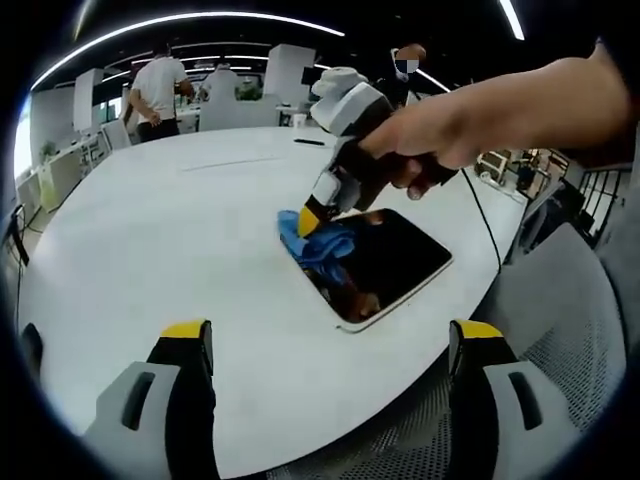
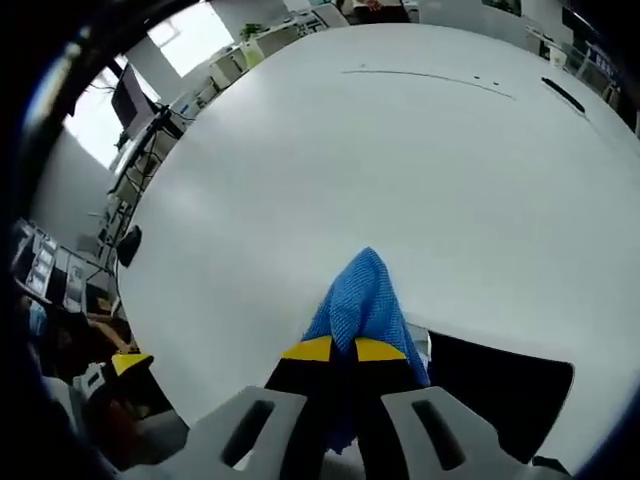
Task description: Wipe the mirror surface with the cleaning cloth until all visible marks leave the cleaned area.
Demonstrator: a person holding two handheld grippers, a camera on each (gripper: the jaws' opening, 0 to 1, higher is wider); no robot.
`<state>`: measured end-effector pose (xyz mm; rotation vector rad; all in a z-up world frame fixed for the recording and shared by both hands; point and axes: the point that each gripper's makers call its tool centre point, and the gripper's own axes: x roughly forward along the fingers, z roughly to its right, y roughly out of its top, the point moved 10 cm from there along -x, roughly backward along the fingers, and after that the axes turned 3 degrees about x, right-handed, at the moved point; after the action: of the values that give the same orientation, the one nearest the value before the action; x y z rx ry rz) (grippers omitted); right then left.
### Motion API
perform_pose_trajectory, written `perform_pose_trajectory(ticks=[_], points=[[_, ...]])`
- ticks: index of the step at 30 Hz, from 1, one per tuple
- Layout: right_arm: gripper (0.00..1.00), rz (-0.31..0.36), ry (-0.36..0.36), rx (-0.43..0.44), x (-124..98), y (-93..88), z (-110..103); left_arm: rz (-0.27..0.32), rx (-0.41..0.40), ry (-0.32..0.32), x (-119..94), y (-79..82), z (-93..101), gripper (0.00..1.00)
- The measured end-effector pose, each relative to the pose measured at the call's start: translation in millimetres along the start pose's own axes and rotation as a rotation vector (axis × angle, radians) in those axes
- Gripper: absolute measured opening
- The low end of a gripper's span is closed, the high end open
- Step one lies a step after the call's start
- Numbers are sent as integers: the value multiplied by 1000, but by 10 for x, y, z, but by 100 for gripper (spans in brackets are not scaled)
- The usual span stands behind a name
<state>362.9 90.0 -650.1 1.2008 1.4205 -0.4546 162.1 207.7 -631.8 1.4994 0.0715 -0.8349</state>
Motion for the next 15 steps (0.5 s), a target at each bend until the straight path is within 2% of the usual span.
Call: perform_pose_trajectory(ticks=[4, 11, 15], points=[[0, -24, -33, -75, 27, 34, -65, 1, -1, 0, 5, -5, -3, 98], [0, -15, -37, -80, -8, -5, -70, -6, 2, -5, 12, -22, -1, 97], [0, 27, -34, -52, -50, -88, -69, 7, 7, -2, 10, -15, -4, 99]])
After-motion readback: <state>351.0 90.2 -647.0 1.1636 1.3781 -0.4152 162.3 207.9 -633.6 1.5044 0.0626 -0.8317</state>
